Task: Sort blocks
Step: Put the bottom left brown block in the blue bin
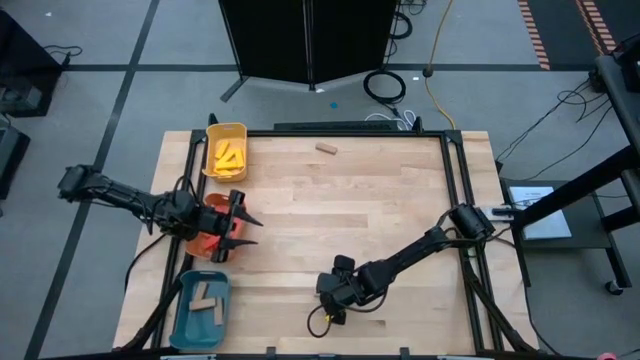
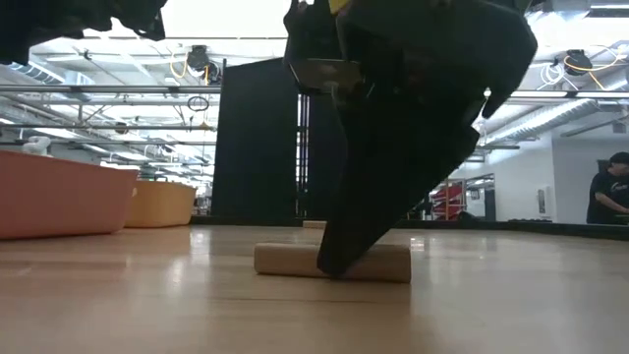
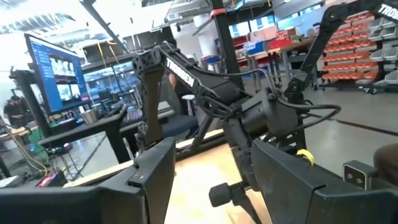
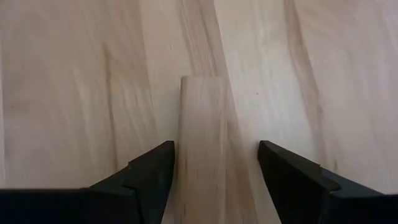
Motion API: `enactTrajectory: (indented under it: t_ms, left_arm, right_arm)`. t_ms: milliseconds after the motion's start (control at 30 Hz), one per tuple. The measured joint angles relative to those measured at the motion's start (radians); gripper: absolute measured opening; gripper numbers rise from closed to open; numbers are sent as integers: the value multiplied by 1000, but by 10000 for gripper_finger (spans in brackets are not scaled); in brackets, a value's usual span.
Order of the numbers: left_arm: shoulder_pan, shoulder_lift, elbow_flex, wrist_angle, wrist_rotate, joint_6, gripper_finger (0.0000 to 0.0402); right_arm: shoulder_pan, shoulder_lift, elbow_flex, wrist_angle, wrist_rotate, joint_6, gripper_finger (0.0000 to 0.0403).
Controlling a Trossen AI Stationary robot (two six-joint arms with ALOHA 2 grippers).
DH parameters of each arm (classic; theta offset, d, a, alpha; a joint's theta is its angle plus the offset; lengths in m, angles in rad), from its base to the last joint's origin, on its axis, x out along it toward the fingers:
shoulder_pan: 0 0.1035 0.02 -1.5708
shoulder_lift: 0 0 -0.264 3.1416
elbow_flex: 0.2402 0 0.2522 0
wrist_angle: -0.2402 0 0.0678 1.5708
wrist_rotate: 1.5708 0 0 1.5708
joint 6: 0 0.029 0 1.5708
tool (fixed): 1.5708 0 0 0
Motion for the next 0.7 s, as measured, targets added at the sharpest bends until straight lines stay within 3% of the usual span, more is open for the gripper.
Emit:
enactTrajectory:
  t_ms: [200,333,500,700]
  left_arm:
    - [19,0,0,6,1,0,208]
    - [22,0,0,8,1,0,208]
    - [22,0,0,20,1,-18,208]
    - [21,0,0,105,0,-77,208]
  right_arm:
    - [23,1,1,-47,52,-20,196]
    - [42,2,1,-62,118,-31,143]
    - [44,-5,0,-52,122,-25,79]
    - [26,-57,-2,0,124,-25,79]
